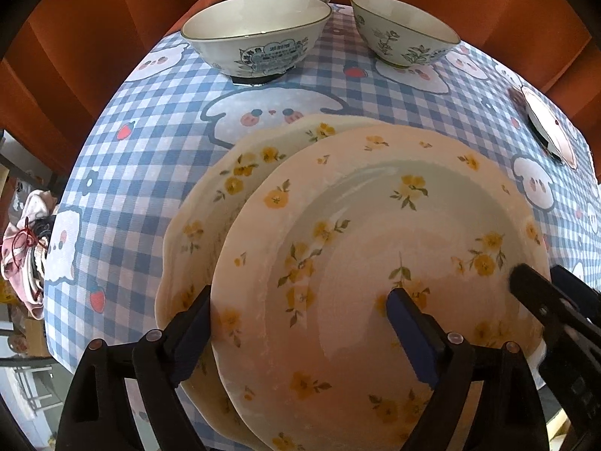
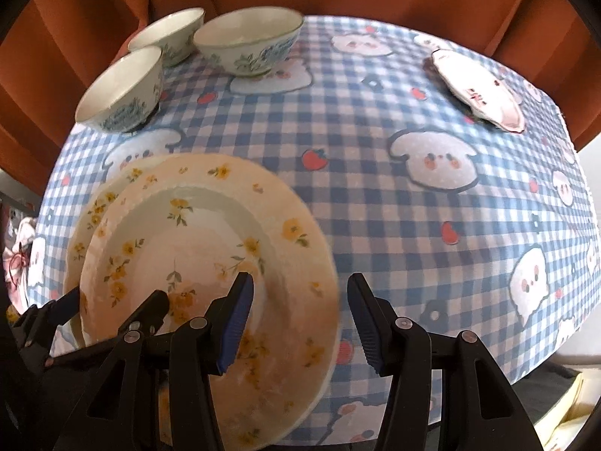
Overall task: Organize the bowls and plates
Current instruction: 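Lower the flat plate onto the scalloped plate and open the right gripper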
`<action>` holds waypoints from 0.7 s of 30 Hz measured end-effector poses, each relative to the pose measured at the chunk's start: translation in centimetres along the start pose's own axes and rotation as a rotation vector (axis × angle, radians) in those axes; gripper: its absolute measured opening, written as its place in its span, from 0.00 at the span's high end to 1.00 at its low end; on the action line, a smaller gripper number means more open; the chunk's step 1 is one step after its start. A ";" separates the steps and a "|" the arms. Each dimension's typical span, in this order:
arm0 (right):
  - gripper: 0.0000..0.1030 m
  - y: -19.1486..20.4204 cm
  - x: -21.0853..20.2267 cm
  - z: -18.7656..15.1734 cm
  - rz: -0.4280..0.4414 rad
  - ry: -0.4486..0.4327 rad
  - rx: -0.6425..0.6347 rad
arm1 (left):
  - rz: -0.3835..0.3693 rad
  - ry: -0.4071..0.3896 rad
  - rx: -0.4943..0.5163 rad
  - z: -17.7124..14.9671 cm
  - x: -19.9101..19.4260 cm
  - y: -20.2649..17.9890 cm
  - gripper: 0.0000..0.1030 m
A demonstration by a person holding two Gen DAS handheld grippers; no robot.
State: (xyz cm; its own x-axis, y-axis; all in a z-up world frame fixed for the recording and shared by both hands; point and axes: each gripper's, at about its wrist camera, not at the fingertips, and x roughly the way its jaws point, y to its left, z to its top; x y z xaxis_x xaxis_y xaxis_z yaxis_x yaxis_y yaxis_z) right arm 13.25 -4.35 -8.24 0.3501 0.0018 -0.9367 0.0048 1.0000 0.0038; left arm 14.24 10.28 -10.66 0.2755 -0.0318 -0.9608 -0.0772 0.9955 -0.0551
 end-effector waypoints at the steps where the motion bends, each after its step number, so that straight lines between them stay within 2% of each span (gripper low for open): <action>1: 0.46 -0.2 -0.2 -0.1 -0.001 -0.007 0.001 | 0.005 -0.003 0.005 0.1 0.0 0.0 0.12; 2: 0.49 -0.3 -0.3 -0.1 0.002 -0.008 -0.002 | 0.014 -0.005 0.016 0.2 0.0 -0.1 0.12; 4: 0.64 -0.2 -0.2 -0.2 0.019 0.001 -0.015 | 0.030 -0.011 0.032 0.4 -0.1 -0.1 0.12; 6: 0.69 0.2 -0.1 -0.4 0.021 -0.005 -0.035 | 0.034 -0.020 0.043 0.5 -0.3 0.0 0.12; 16: 0.69 1.8 1.0 -0.7 0.041 0.033 -0.050 | 0.064 -0.067 0.094 -0.1 -2.2 1.2 0.12; 21: 0.68 2.8 1.2 -0.6 0.022 0.039 -0.063 | 0.050 -0.071 0.096 -0.1 -2.4 1.6 0.11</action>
State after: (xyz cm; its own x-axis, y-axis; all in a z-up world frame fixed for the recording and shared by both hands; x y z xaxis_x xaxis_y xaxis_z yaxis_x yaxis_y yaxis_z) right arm 13.12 -1.53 -9.58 0.3125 0.0225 -0.9496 -0.0617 0.9981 0.0033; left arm 13.33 11.99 -8.51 0.3405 0.0209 -0.9400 -0.0012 0.9998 0.0217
